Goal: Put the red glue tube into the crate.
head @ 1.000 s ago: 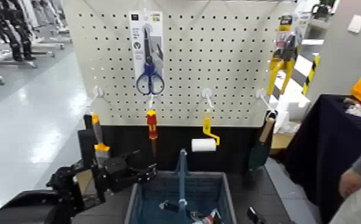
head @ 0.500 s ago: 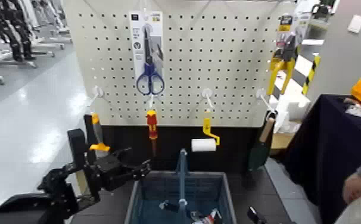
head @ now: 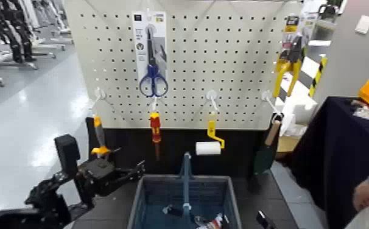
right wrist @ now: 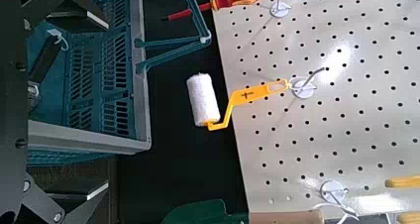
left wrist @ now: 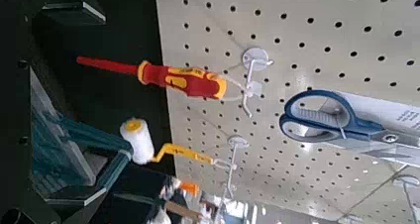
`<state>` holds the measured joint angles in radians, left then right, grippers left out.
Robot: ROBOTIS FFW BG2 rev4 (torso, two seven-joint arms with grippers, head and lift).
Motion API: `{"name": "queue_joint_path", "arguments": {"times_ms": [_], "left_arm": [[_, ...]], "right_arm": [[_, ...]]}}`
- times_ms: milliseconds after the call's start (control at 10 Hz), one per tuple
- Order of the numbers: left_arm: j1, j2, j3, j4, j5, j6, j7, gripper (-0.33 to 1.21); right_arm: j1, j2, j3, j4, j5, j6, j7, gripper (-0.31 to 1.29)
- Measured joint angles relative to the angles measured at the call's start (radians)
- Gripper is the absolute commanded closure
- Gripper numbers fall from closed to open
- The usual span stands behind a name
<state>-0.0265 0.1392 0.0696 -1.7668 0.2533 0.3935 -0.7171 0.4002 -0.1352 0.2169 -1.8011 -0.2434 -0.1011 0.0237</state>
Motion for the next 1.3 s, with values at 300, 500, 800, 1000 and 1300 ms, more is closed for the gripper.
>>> {"name": "queue_joint_path", "arguments": {"times_ms": [300,500,800,1000,1300], "left_arm": [[0.164,-0.053,-0.033,-0.074,-0.113,-0.253,0.360,0.12],[0.281,-0.121,-0.030,-0.074,-0.195,-0.402,0.439,0.13],[0.414,-0.128,-0.053,-0.055,-0.265,-0.529,0.566,0.14],[0.449,-0.128,-0.106,-0.036,-0.199,-0.537,0.643,0.15],[0.448,-0.128,-0.150,-0.033,-0.170,-0.539,0.685,0.15]], "right_arm": [[0.012,0.005,-0.007,-0.006,0.023,-0.004,-0.027,0.18],[0.020,0.005,-0.010,-0.015,0.033,0.000,-0.033,0.18],[0.032,0.004,-0.012,-0.025,0.049,-0.014,-0.043,0.18],[0.039,0.004,-0.014,-0.030,0.066,-0.029,-0.051,0.18],[0.044,0.004,-0.013,-0.044,0.088,-0.021,-0.066,0.18]]}}
